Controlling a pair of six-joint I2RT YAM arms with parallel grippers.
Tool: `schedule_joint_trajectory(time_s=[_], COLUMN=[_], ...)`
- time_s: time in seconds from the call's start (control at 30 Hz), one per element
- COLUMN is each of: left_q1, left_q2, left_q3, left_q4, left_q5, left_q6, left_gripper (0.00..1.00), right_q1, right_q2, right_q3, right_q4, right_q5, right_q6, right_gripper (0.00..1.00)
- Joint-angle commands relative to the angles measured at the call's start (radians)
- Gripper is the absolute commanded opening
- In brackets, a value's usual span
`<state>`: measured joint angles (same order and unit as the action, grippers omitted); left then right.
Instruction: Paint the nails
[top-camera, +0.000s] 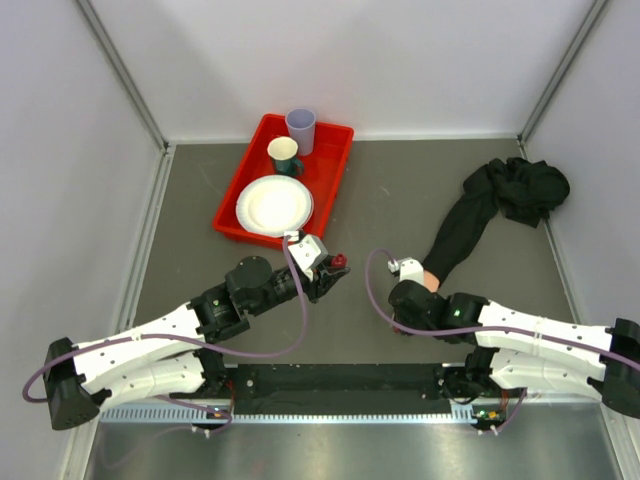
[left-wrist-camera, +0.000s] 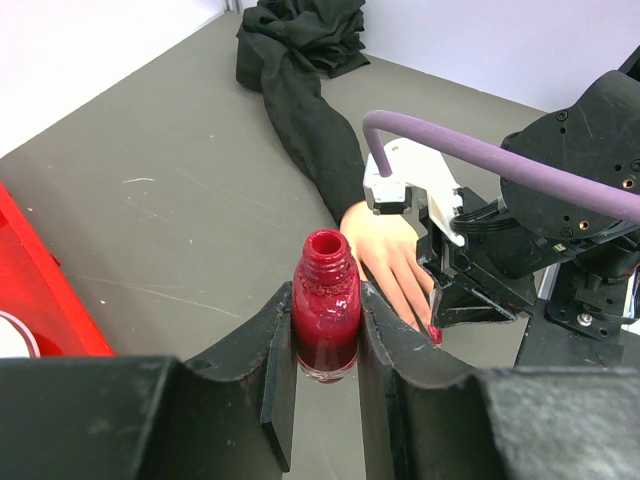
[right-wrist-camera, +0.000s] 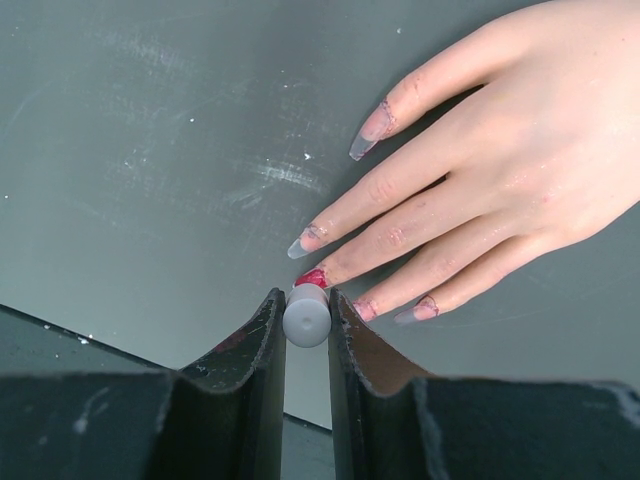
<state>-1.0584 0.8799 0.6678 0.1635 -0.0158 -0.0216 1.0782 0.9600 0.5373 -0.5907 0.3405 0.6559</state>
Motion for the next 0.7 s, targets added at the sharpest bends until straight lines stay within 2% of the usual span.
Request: schedule_joint_trajectory(time_s=[0.0, 0.67], left_q1=[-0.003, -0.003], left_q2=[-0.002, -0.009], left_q3=[0.049, 0.044], left_q4=[0.037, 0.033], left_q5=[0.011, 0.011], left_q6=[0.014, 0.014], left_gripper=[0.0, 0.0], right_q1=[0.012, 0.012], right_q2=[-0.013, -0.027], right_q3=[0.016, 0.016], right_q4=[0.025, 0.014], right_q5=[0.04, 0.084], right_q6=[0.007, 0.022], right_gripper=[0.0, 0.0])
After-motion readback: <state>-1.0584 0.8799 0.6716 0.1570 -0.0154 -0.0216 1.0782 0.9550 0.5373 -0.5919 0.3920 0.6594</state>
